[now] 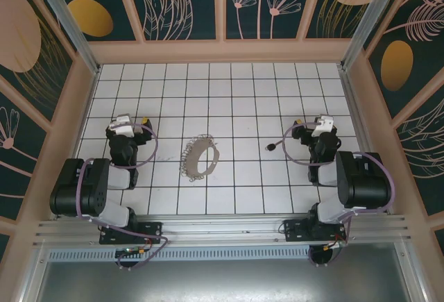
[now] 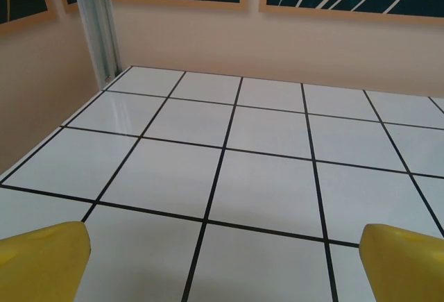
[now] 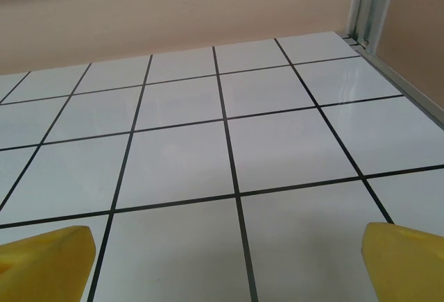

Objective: Put the keys on the keyring

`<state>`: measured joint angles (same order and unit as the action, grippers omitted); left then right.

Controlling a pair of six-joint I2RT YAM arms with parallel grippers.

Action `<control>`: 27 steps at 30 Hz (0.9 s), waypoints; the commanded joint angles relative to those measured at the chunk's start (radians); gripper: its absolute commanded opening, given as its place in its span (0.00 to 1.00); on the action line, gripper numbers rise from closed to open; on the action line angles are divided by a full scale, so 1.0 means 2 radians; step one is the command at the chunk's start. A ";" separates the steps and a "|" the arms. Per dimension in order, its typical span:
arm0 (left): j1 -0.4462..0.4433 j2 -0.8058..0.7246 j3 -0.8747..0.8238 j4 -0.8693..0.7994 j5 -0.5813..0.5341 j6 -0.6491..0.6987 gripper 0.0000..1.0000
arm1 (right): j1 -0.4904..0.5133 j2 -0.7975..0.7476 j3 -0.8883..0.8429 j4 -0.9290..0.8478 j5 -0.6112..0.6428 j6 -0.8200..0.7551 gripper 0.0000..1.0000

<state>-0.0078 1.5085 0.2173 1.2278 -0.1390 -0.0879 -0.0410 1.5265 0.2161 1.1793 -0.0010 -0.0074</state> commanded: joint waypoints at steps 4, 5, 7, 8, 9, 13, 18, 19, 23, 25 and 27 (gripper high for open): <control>-0.004 0.006 0.009 0.024 -0.003 0.007 0.99 | 0.004 0.006 0.010 0.030 -0.003 0.012 0.99; -0.004 0.006 0.010 0.023 -0.003 0.008 0.99 | 0.004 0.007 0.010 0.030 -0.003 0.011 0.99; -0.004 0.007 0.010 0.021 -0.002 0.008 0.99 | 0.004 0.007 0.010 0.030 -0.003 0.011 0.99; -0.004 0.006 0.011 0.022 -0.002 0.008 0.99 | 0.004 0.006 0.010 0.030 -0.004 0.012 0.99; -0.004 0.006 0.011 0.021 -0.002 0.008 0.99 | 0.004 0.007 0.011 0.030 -0.004 0.011 0.99; -0.004 0.007 0.013 0.017 -0.001 0.007 0.99 | 0.004 0.007 0.011 0.029 -0.006 0.012 0.99; -0.004 0.007 0.013 0.017 -0.001 0.007 0.99 | 0.001 0.006 0.012 0.027 -0.009 0.013 0.99; -0.004 0.007 0.012 0.019 -0.001 0.007 0.99 | 0.001 0.006 0.012 0.028 -0.010 0.013 0.99; -0.004 0.005 0.010 0.023 -0.001 0.008 0.99 | 0.001 0.006 0.010 0.030 -0.010 0.013 0.99; -0.004 0.001 0.010 0.019 0.003 0.011 0.97 | 0.001 0.003 0.010 0.027 -0.005 0.015 0.99; -0.004 -0.012 0.022 -0.015 0.008 0.013 0.97 | 0.003 -0.010 0.011 0.017 0.006 0.019 0.99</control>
<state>-0.0078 1.5108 0.2298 1.2205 -0.1379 -0.0788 -0.0410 1.5280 0.2207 1.1866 -0.0006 0.0078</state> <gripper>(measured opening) 0.968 0.987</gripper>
